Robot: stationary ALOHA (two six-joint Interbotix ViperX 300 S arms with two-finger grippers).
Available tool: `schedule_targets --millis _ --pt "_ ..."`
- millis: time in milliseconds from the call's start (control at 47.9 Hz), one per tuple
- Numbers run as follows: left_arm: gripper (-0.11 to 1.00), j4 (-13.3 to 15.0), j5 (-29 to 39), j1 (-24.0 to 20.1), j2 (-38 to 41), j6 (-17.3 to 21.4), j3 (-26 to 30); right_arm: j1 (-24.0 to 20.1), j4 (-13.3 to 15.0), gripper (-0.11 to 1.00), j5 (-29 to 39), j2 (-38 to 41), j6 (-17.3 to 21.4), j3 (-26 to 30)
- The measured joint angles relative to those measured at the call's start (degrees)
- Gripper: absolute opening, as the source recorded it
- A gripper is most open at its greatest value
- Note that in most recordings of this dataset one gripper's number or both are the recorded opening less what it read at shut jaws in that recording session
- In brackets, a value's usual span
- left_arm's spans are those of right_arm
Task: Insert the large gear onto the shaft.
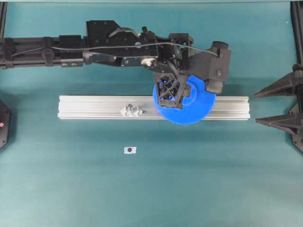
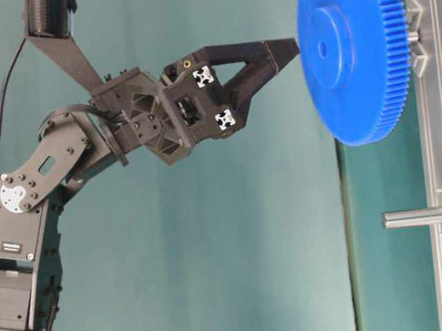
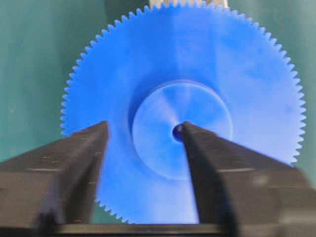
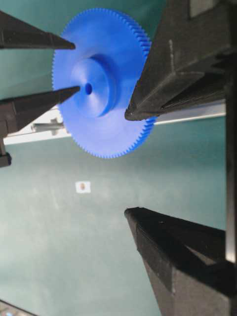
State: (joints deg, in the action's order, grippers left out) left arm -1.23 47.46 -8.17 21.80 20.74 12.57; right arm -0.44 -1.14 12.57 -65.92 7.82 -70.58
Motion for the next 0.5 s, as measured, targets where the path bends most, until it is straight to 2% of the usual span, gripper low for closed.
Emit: schedule_targets --millis 125,230,501 --pt "0.17 0.00 0.00 0.09 0.09 0.00 -0.62 0.00 0.00 0.77 -0.09 0.00 0.09 0.00" --pt "0.03 0.00 -0.09 0.18 0.79 0.00 -0.62 0.09 0.00 0.77 -0.09 0.00 0.00 0.00" --pt "0.01 0.00 -0.53 0.18 2.99 0.00 -0.53 0.00 0.00 0.77 -0.09 0.00 0.00 0.00"
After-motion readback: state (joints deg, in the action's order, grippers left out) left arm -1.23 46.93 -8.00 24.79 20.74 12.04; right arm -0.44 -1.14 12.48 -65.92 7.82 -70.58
